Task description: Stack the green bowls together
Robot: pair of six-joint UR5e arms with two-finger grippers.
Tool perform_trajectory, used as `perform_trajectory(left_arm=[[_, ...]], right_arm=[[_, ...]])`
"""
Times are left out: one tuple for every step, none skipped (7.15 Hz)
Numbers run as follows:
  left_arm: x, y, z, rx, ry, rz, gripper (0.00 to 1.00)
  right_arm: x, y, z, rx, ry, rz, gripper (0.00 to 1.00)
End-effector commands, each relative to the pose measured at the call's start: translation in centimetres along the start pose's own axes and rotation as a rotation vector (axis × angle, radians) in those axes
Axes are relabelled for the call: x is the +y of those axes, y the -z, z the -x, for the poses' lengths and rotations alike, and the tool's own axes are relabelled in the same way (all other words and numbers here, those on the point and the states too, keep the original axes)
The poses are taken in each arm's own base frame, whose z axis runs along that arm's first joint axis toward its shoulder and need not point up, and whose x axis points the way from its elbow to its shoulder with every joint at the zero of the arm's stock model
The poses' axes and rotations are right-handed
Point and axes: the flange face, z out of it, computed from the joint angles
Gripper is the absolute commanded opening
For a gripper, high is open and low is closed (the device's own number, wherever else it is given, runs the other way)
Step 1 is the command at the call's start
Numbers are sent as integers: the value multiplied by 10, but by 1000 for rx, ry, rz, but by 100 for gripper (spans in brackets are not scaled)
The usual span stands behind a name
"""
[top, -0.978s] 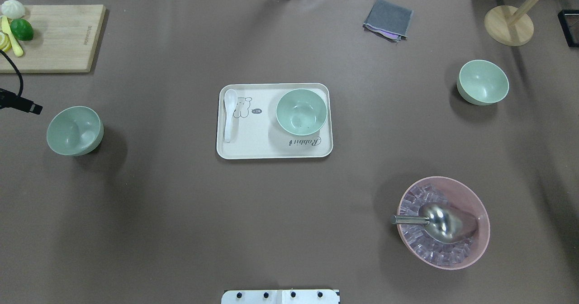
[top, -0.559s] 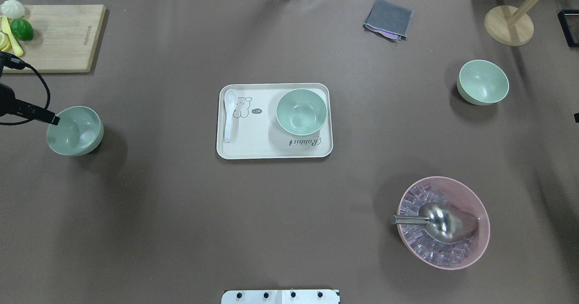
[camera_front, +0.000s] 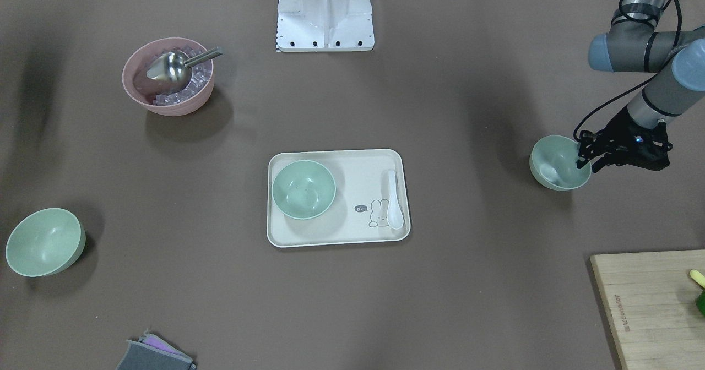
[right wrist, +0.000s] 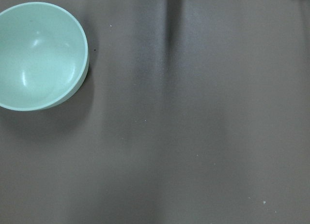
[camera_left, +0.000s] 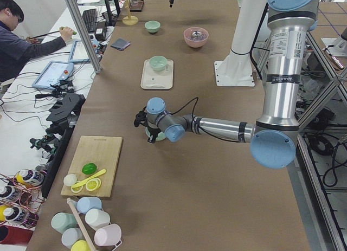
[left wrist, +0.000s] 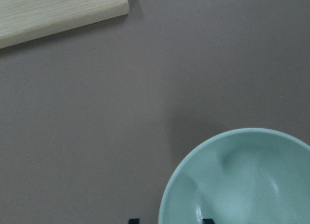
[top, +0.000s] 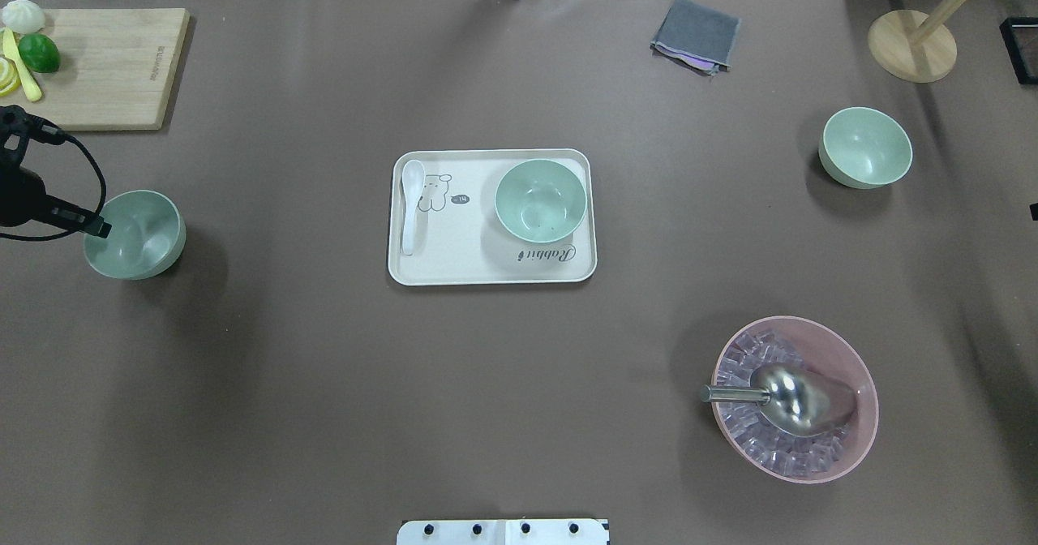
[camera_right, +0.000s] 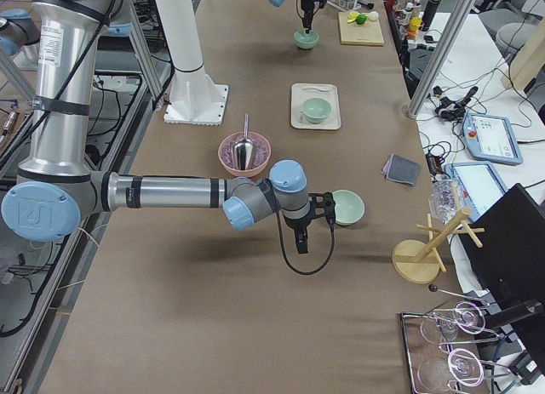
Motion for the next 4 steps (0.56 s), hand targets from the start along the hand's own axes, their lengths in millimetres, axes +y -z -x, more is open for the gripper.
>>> perform_trajectory(left_arm=[[0,-3,2,3,-7,-4,24],[-4,-1,-3,11,-11,-10,11],[-9,2,-8,22,-16,-15,0],[-16,9,-18,34,-27,-29,0]], right_arm=[[0,1,0,0,2,-1,100],[-1,1,1,-1,3,-2,100],[-1,1,1,-1,3,-2,100],[-1,1,1,-1,4,-3,100]])
